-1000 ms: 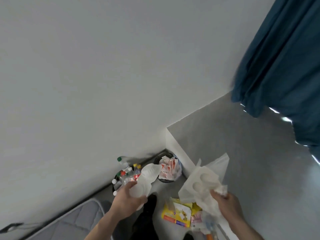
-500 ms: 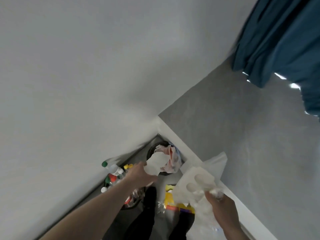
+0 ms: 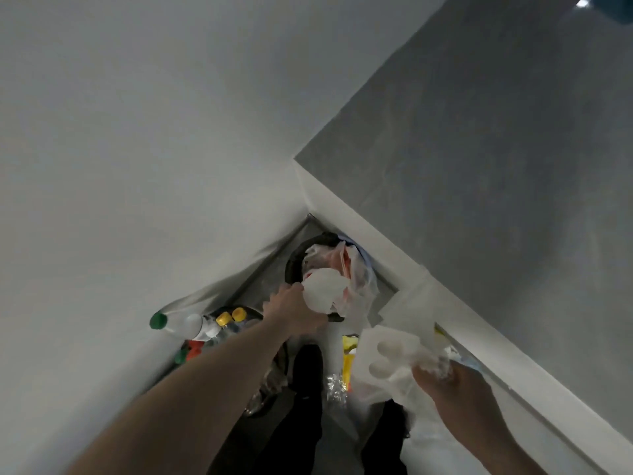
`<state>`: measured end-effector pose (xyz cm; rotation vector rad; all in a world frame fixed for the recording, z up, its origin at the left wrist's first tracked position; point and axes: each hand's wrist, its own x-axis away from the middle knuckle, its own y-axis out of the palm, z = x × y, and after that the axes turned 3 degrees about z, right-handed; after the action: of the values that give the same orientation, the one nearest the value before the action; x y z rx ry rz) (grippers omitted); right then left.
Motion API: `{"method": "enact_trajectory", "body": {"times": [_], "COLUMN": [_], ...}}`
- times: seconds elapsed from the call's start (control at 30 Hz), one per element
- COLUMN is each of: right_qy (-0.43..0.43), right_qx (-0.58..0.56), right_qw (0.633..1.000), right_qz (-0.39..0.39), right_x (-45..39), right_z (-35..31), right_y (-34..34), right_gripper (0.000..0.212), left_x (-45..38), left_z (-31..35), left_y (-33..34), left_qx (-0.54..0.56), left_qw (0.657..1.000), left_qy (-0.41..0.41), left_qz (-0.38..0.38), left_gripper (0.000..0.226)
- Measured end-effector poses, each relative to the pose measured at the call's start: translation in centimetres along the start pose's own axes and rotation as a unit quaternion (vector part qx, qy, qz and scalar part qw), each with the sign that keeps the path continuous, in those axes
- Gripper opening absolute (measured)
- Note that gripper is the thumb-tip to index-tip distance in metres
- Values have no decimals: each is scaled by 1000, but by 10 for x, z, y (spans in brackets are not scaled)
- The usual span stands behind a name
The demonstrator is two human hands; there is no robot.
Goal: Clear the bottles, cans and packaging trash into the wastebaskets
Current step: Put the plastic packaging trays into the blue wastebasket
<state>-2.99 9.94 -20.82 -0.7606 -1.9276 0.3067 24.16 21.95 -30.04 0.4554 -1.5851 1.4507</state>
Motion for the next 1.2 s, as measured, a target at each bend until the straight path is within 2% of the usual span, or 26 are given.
{"method": "enact_trajectory", "body": {"times": [0.13,0.2,0.3,0.4,0.5,0.6,0.7,0.77,0.9,0.97,1.03,1.1,1.2], "right_qy": [4,7,-3,-8,-38,-75,-90,-90,-58,-41,-45,-78,-163], "right_qx": [6,5,22,31,26,17,26,53,104,99,84,92,174], "right_qw": [1000,1000,1000,999,999,997,995,994,993,994,995,991,969], "right_qz": [9,5,-7,2,17,29,37,28,-4,-11,23,66,68], "right_x": [-32,-44,-56,-66,-82,-100,-125,-145,-187,-202,-209,-207,-199], "right_z": [11,12,6,-4,-23,-51,-74,-82,-83,-77,-73,-71,-64], "right_y": [21,29,37,44,53,64,82,99,136,152,163,167,170], "right_gripper": [27,24,23,21,15,9,11,10,26,46,68,85,87], "left_x": [-46,-62,-71,-70,-70,-85,-102,-100,-108,-111,-112,-111,-114], "left_z": [9,9,1,-12,-35,-59,-74,-73,-73,-72,-68,-64,-59], "left_y": [7,11,16,12,9,13,17,13,17,21,22,24,27], "left_qx": [2,3,-6,-17,-17,-28,-17,-10,42,68,80,82,77], "left_qw": [1000,999,997,997,998,998,997,997,997,996,995,993,990], "left_qy": [9,35,62,70,44,42,43,61,56,55,65,90,117], "left_qz": [11,-8,-47,-38,-41,-34,-54,-42,-22,-10,-9,-1,-2], "left_gripper": [103,102,81,57,55,43,49,47,50,53,58,63,71]}}
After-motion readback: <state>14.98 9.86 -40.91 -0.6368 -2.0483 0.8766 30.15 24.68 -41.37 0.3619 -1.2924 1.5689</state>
